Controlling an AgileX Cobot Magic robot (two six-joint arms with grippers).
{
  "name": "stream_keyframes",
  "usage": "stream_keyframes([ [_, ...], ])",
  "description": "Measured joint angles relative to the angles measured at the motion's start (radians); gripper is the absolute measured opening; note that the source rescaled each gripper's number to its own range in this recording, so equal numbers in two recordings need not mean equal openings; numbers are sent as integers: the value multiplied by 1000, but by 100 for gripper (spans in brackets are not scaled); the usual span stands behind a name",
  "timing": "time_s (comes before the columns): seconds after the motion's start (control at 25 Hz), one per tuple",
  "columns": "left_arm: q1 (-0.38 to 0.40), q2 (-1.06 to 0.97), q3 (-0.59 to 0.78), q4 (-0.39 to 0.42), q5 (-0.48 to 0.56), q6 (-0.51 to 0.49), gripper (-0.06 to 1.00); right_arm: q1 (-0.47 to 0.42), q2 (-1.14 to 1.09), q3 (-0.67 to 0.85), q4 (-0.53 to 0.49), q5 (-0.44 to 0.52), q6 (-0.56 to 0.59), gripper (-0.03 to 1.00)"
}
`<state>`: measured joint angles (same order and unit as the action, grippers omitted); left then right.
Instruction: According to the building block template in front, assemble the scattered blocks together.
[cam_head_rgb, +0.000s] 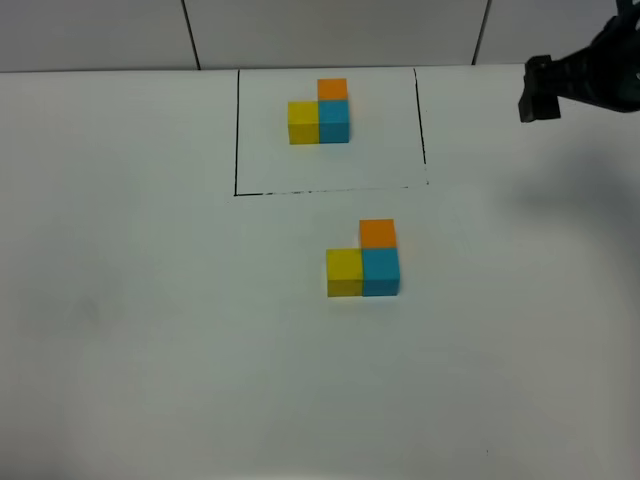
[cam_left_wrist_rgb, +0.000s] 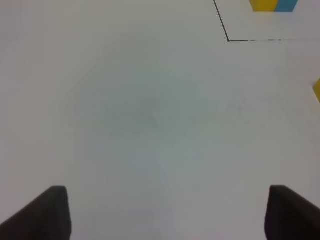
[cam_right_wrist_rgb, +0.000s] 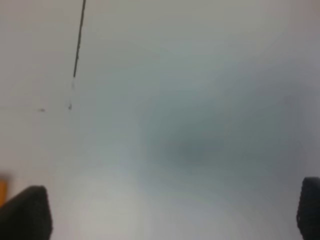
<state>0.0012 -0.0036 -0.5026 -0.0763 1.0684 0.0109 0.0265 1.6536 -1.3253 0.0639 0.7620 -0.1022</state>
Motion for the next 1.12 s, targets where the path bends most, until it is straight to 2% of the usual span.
stream_keyframes([
  [0.28, 0, 0, 0, 0, 0, 0, 67, -1, -373, 273, -7, 0, 15, 100],
  [0.56, 0, 0, 0, 0, 0, 0, 67, -1, -750, 534, -19, 57, 45, 100],
  [1.0, 0, 0, 0, 0, 0, 0, 67, -1, -1289, 735, -25, 260, 102, 100],
  [1.12, 0, 0, 0, 0, 0, 0, 67, -1, -1387, 761, -25, 274, 102, 100],
])
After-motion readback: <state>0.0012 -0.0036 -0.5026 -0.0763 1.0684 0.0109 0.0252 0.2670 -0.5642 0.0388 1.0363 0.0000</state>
